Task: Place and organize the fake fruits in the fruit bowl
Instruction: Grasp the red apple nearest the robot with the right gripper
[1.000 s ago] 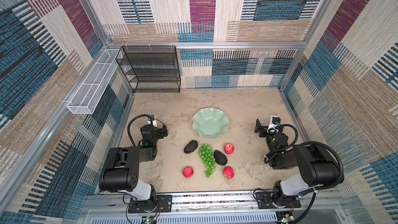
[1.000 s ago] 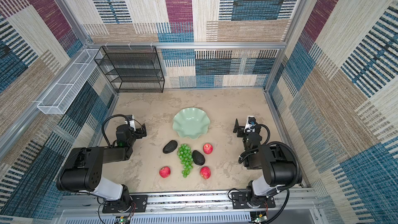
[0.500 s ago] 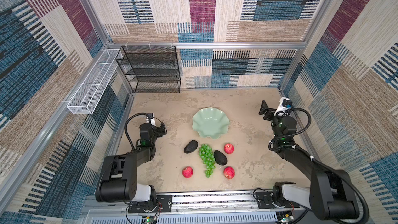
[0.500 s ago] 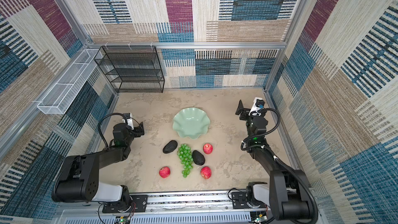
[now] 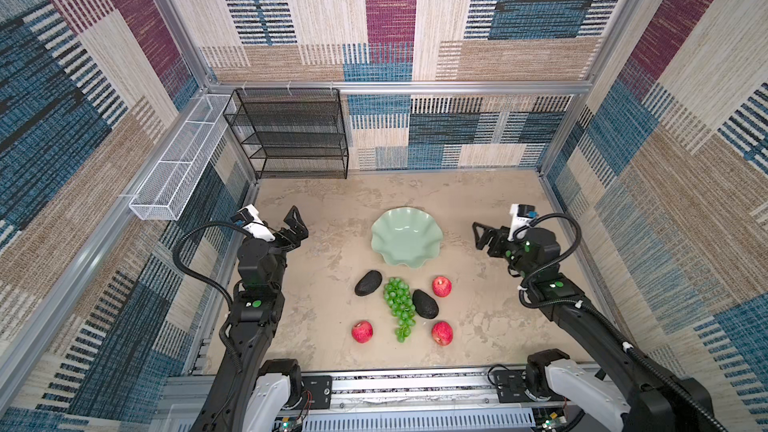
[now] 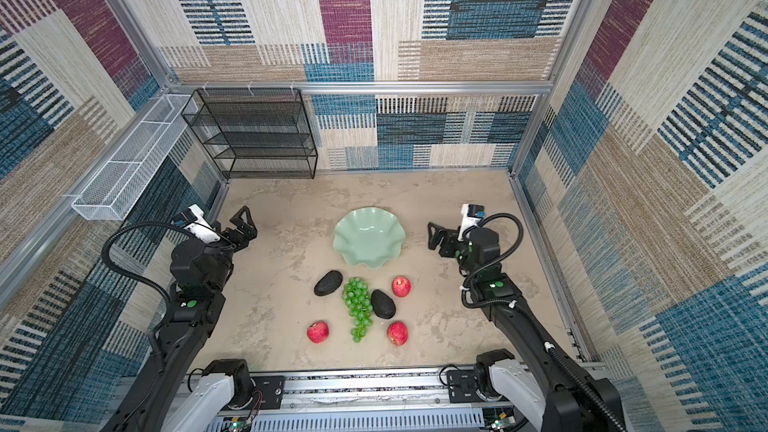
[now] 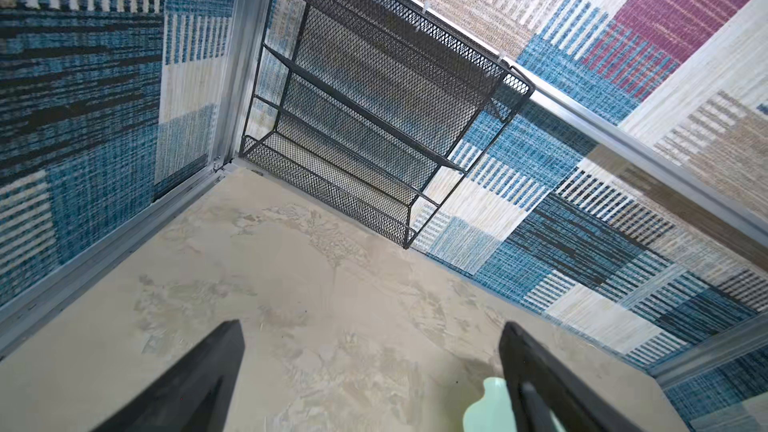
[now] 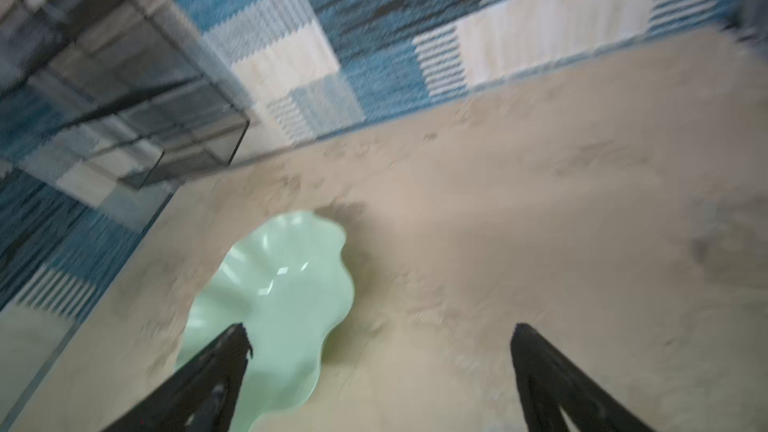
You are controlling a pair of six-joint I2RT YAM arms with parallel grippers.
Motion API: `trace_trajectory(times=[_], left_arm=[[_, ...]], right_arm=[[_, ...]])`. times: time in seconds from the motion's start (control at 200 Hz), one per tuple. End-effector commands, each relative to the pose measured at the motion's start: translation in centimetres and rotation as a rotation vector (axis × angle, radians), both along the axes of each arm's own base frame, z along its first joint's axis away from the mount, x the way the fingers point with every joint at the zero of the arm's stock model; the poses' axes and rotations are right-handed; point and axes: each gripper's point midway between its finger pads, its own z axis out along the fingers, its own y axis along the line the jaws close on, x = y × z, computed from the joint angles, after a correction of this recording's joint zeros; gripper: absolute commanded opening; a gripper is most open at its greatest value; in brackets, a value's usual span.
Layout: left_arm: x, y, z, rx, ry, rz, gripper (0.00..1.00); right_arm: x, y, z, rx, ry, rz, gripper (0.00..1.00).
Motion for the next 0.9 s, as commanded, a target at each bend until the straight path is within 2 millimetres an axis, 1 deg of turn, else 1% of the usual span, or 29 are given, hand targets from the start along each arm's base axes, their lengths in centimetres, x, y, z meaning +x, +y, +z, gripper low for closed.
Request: trace_trajectory(times=[0.0, 0.125, 0.265, 0.361, 0.426, 0.516, 0.596, 0.676, 0.766, 0.892], left_arm=[[-1.1, -0.1, -3.5, -0.051, 0.161, 0.002, 0.98], [-1.4, -0.5, -4.6, -0.077, 0.207, -0.019, 0.98], [-1.3, -1.0, -5.0, -0.086, 0.208, -0.044, 0.98], [-1.3, -1.0, -4.6, -0.075, 0.207, -0.045, 0.98], [-1.3, -1.1, -4.0, -0.067, 0.200, -0.054, 0.98], [-1.5, -1.2, -3.8, -0.061, 0.195, -0.063, 0.98], [-1.7, -1.2, -4.1, -0.067, 0.194, -0.059, 0.98], [-2.0, -1.0, -4.5, -0.076, 0.189, -0.047, 0.98], [-2.2, -0.9, -4.8, -0.080, 0.185, -0.042, 0.98], [-2.3, -0.8, -4.8, -0.074, 0.180, -0.033, 0.98]], right_arm=[[-4.3, 2.6, -5.2, -0.085, 0.219, 0.060, 0.99], [-8.0, 4.7, -8.1, -0.117, 0.348, 0.099, 0.97], [-12.3, 7.3, -10.1, -0.141, 0.441, 0.171, 0.97], [-14.8, 8.7, -11.2, -0.161, 0.490, 0.226, 0.97], [-16.0, 9.3, -11.9, -0.178, 0.521, 0.251, 0.96], [-17.7, 10.0, -13.2, -0.215, 0.567, 0.281, 0.96], [-18.6, 10.0, -14.5, -0.244, 0.601, 0.282, 0.95], [-18.6, 9.9, -15.3, -0.257, 0.607, 0.275, 0.91], [-18.1, 10.1, -15.7, -0.267, 0.589, 0.265, 0.85], [-18.0, 10.5, -16.5, -0.289, 0.603, 0.266, 0.70]])
